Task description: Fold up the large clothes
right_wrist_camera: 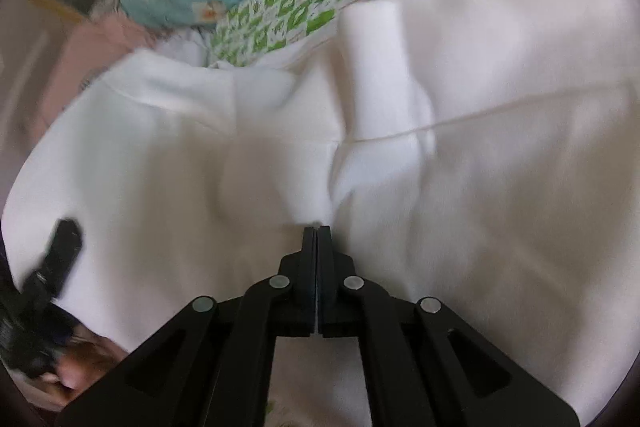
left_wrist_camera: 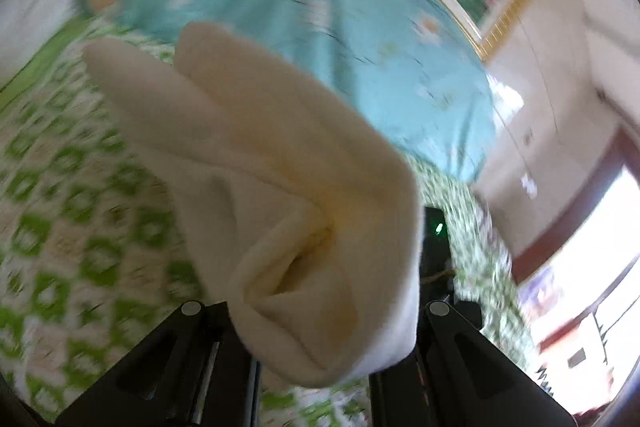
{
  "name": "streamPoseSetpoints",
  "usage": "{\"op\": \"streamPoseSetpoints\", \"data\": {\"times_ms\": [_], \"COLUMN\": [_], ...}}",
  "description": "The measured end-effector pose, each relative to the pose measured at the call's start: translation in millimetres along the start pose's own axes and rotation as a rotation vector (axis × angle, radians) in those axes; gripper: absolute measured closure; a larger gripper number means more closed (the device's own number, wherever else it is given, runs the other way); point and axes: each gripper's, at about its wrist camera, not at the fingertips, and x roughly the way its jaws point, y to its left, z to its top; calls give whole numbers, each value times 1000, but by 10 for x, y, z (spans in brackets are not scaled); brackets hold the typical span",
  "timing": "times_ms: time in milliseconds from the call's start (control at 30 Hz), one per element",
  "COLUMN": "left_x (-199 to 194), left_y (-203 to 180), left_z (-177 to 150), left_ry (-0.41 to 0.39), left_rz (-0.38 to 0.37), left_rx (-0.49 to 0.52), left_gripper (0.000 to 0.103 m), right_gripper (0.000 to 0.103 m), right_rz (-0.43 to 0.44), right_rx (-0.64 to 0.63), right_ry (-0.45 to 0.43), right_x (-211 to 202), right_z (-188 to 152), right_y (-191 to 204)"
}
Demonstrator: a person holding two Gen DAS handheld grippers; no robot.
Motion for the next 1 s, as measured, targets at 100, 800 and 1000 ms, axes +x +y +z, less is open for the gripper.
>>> {"op": "streamPoseSetpoints", "data": {"times_ms": [100,800,1000], "left_x": [381,1249,1208], "left_y": [-287,-761,-868], "left_z": [-80,-621,-601], "left_ry": [72,248,249], "left_rz": [-17,115,127], "left_rx": [87,395,410], "left_gripper": [97,97,97], "right_gripper": [100,46,61], "right_rz": [67,403,101], "right_rx": [124,404,131], "right_ry": [-119,-315,-187], "right_x": [-512,-1297,-1041], "right_z": [52,336,763], "right_y": [-360,-1272,-667]}}
